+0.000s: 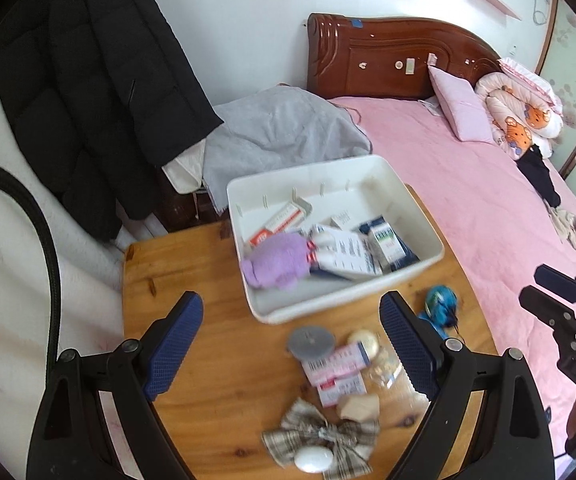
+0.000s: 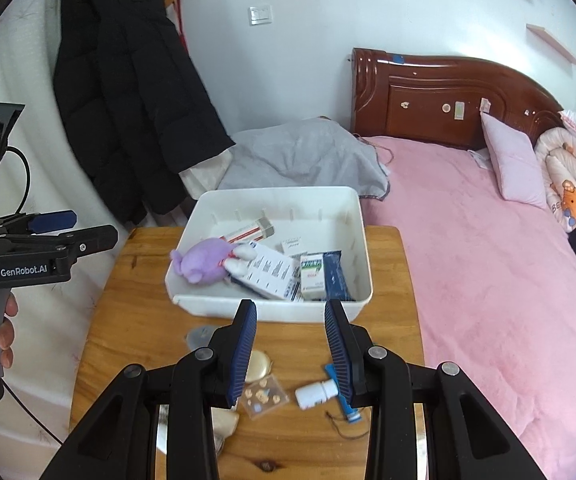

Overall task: Organize objects
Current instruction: 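Withdraw both grippers from the tray toward the plaid bow and earbud case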

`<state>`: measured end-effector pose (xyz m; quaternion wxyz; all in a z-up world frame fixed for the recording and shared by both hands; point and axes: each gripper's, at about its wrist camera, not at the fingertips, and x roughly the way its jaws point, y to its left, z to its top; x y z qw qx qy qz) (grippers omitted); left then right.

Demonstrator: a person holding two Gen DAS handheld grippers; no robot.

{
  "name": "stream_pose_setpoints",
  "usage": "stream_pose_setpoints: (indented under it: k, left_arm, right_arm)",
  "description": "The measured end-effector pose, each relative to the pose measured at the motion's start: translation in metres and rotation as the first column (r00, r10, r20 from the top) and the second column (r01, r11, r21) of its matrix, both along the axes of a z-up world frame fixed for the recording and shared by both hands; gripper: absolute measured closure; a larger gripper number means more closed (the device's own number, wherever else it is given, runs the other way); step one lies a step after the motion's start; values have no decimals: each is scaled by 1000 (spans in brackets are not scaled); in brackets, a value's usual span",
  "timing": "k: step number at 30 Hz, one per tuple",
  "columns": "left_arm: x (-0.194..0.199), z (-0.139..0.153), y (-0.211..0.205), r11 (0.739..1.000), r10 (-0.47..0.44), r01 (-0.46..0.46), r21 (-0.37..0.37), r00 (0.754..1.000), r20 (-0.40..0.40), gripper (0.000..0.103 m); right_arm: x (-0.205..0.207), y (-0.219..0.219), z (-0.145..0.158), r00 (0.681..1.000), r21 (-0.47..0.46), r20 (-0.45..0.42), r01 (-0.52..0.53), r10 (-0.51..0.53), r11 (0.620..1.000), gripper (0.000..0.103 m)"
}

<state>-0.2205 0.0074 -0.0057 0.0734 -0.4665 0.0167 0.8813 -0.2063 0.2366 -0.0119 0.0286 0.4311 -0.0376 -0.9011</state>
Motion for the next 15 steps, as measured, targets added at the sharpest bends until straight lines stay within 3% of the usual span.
stream_pose_setpoints:
  k: [4, 6, 8, 15]
  left_arm:
    - [30, -10, -2, 1000, -2, 1, 21, 1000, 26, 11]
    - [41, -18, -3, 999, 1, -3, 39, 999, 47, 11]
    - [53, -31, -4, 998, 8, -12, 56, 997, 75, 11]
    - [94, -99, -9, 989, 78, -101, 106, 977, 199, 11]
  right_arm:
    - [24, -10, -3, 999, -4, -7, -44, 44, 999, 65]
    - [34, -15, -6, 998, -5, -12, -64, 64, 998, 59]
    - [44, -23, -11, 996, 0, -22, -87, 87, 996, 53]
    - [72, -53, -40, 980, 38, -23, -198, 199, 980, 53]
